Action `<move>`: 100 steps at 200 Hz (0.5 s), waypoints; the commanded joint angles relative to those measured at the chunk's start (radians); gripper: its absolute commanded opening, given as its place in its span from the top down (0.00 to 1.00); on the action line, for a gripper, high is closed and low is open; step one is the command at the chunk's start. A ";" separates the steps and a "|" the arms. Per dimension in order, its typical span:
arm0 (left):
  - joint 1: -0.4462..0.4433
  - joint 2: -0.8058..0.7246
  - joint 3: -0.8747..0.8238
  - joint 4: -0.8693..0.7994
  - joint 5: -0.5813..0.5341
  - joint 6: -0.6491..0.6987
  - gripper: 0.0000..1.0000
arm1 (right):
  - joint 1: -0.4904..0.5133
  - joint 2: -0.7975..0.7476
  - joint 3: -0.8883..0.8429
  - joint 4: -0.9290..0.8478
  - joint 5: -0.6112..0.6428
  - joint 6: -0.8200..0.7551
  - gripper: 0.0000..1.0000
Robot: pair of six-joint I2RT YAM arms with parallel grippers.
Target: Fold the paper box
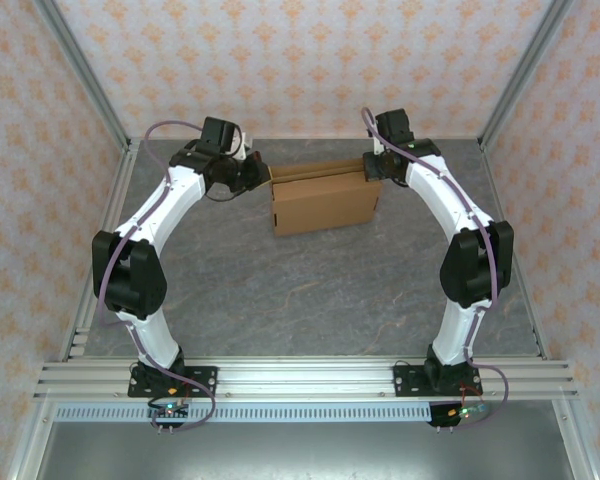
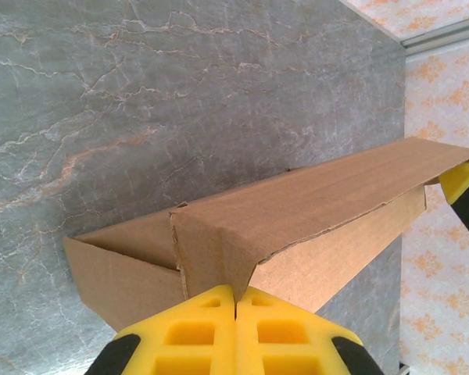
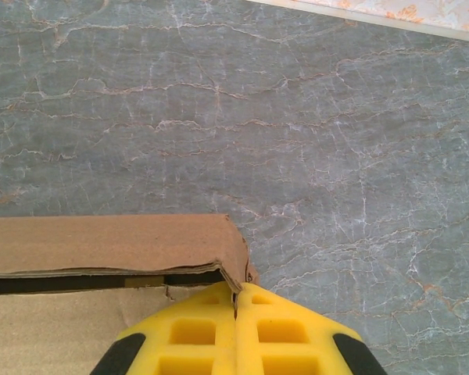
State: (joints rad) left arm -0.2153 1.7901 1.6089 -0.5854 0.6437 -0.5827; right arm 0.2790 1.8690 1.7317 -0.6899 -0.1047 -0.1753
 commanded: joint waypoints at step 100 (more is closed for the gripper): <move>0.004 -0.011 -0.044 0.114 0.035 -0.099 1.00 | 0.029 0.027 -0.057 -0.129 -0.005 0.020 0.98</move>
State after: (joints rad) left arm -0.2085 1.7901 1.5734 -0.5091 0.6472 -0.6552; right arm 0.2874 1.8687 1.7264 -0.6830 -0.0921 -0.1745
